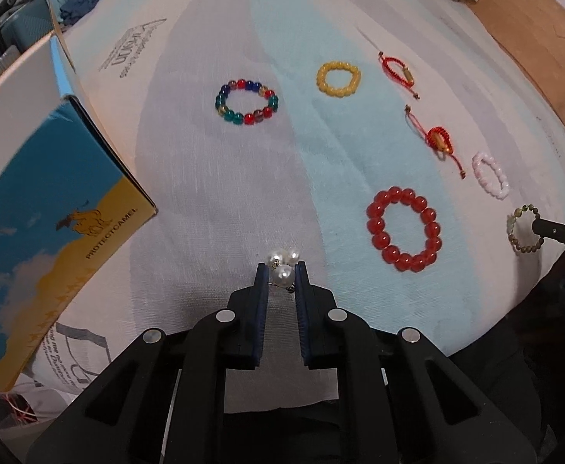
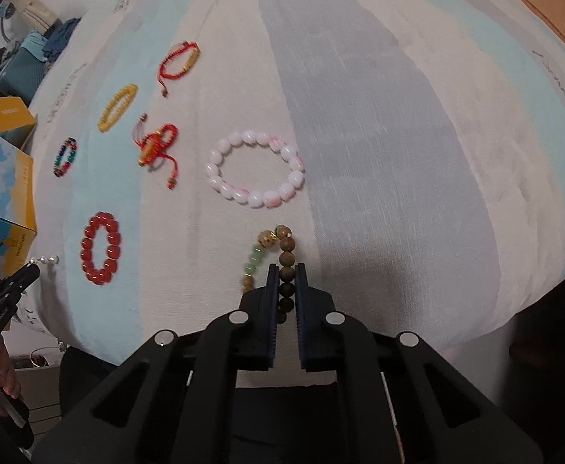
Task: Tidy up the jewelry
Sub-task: 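Grasp the pearl pendant with the left tool while the right tool grasps the brown-green bead bracelet, then carry the pearl pendant and brown-green bracelet over the white box with both tools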
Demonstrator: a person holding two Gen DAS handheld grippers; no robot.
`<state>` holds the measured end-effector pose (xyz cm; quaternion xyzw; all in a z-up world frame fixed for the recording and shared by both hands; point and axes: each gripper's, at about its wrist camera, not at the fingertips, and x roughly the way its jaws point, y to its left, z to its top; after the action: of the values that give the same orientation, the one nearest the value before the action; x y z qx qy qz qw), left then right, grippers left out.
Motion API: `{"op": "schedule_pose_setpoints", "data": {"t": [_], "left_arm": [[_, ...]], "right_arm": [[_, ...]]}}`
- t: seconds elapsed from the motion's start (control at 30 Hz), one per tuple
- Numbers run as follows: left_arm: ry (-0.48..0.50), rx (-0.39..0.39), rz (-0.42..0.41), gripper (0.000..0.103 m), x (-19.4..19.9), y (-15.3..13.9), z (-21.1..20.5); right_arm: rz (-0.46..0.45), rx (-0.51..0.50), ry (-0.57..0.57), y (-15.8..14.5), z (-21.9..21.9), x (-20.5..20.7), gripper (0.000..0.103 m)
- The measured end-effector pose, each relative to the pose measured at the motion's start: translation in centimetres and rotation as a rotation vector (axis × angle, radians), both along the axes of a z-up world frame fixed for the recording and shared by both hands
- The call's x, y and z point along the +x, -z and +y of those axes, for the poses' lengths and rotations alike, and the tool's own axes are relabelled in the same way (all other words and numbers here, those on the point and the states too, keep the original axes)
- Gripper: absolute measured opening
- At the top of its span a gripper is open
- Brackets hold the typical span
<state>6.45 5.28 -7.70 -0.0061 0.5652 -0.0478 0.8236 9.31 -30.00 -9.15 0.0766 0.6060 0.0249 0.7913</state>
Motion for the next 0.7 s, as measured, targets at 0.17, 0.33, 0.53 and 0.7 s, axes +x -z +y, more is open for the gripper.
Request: {"op": "schedule_pose_setpoints", "data": {"t": [0.17, 0.33, 0.53, 0.7], "left_arm": [[0.0, -0.008, -0.026, 0.013, -0.1, -1.5, -0.3], [-0.006, -0.012, -0.041, 0.013, -0.1, -2.5, -0.3], [-0.019, -0.014, -0.074, 0.013, -0.2, -4.6, 0.5], [-0.044, -0.015, -0.107, 0.013, -0.3, -6.7, 1.9]], "right_arm": [[-0.044, 0.008, -0.009, -1.8, 0.3, -0.2, 0.007], [-0.116, 0.068, -0.041, -3.3, 2.3, 0.2, 0.007], [-0.149, 0.058, -0.063, -5.5, 4.4, 0.6, 0.007], [-0.19, 0.055, -0.101, -7.7, 7.2, 1.1, 0.007]]}}
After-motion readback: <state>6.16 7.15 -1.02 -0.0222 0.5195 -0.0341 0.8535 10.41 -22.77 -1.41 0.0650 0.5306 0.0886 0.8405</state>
